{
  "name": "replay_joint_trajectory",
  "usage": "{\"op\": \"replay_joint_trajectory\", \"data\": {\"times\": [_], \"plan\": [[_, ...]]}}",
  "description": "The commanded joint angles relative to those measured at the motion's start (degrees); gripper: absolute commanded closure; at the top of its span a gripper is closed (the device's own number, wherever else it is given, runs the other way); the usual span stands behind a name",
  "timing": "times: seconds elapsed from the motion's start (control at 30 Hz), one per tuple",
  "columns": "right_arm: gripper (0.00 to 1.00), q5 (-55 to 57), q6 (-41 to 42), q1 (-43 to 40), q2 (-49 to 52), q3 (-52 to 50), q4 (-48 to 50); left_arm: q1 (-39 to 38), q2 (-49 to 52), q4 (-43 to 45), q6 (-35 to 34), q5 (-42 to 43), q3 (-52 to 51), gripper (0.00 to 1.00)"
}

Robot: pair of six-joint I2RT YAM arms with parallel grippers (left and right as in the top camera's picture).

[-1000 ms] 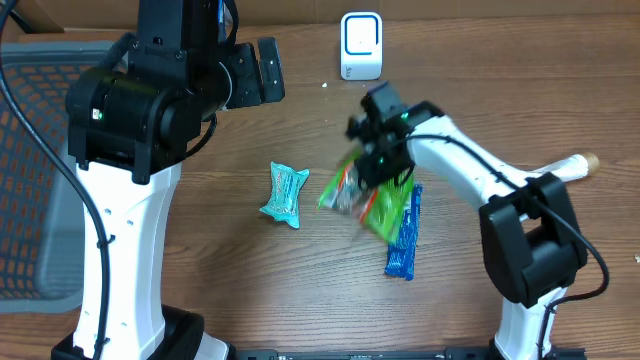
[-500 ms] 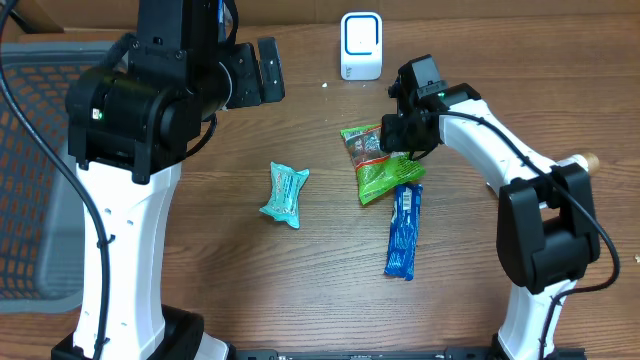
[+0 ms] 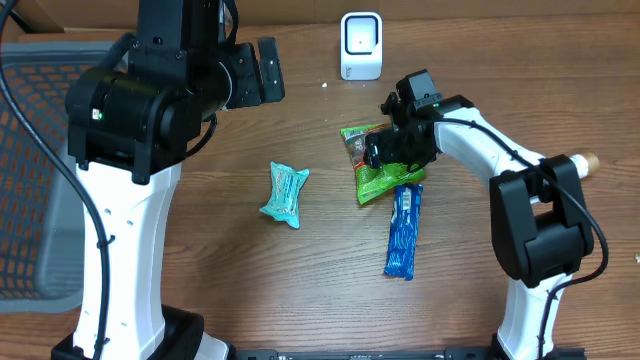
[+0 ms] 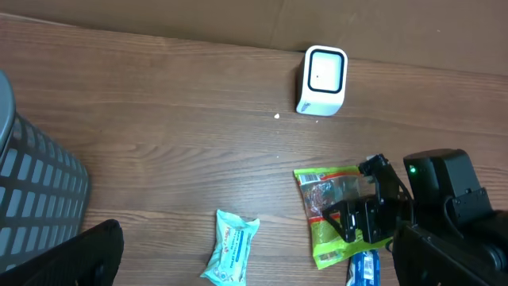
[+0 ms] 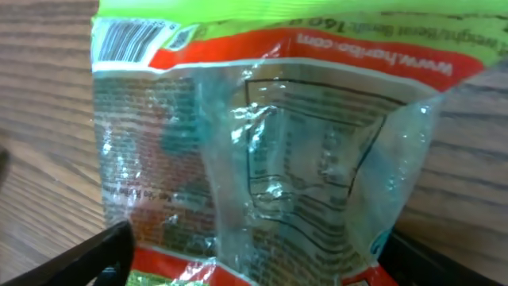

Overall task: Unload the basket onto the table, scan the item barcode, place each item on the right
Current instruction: 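Lift the green snack bag and raise it toward the scanner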

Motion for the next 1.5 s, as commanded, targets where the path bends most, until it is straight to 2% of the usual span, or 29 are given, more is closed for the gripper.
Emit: {"op": "replay_joint_trajectory", "data": {"times": [0.0,0.07,0.1,0.13,0.17,0.2,0.23,0.27,0.53,0.7,1.07,1.17,1.3,1.4,1.47], "plan": [[0.14,-3.10,-2.49,0.07,0.63,-4.33,2.10,0.20,-0.87,0.20,1.07,-0.68,0.85,0.00],[0.25,-4.61,-2.47,0.07,0.63,-6.05,4.24,0.20,-0.87,0.20,1.07,-0.68,0.85,0.00],[0.34,-5.38,-2.47,0.07,0.63,-6.93,5.35,0.20,-0.87,0.20,1.07,-0.68,0.85,0.00],[0.46,-5.44,-2.45,0.07,0.63,-7.34,5.68,0.20,-0.87,0.20,1.07,-0.68,0.85,0.00],[0.65,-5.42,-2.45,0.07,0.63,-7.45,5.68,0.20,-0.87,0.20,1.07,-0.68,0.85,0.00],[0.76,-5.44,-2.45,0.07,0.63,-7.43,5.55,0.20,-0.87,0.20,1.07,-0.68,0.85,0.00],[0.91,-5.68,-2.40,0.07,0.61,-7.39,5.27,0.20,-0.87,0.20,1.07,-0.68,0.85,0.00],[0.96,-6.34,-2.12,0.07,0.57,-7.23,4.83,0.20,-0.87,0.20,1.07,-0.68,0.85,0.00],[0.96,-11.76,-0.31,-0.04,-2.86,2.80,-4.85,0.20,-0.87,0.20,1.07,-0.68,0.85,0.00],[0.96,-14.16,-0.39,-0.04,-6.97,9.81,-6.58,0.20,-0.87,0.20,1.07,-0.68,0.85,0.00],[0.96,-14.69,-20.83,-0.57,-18.71,12.37,-7.76,0.20,-0.87,0.20,1.07,-0.68,0.85,0.01],[0.96,-19.87,-30.71,-1.18,-20.00,12.37,-9.99,0.20,-0.87,0.20,1.07,-0.68,0.85,0.00],[0.96,-28.37,-47.89,-3.15,-20.31,12.37,-15.12,0.20,-0.87,0.20,1.07,-0.68,0.85,0.00],[0.96,-31.01,-54.69,-4.96,-20.31,12.35,-17.57,0.20,-0.87,0.20,1.07,-0.68,0.85,0.00],[0.96,-34.86,-62.49,-7.04,-20.31,12.35,-19.87,0.20,-0.87,0.20,1.07,-0.68,0.85,0.00]]}}
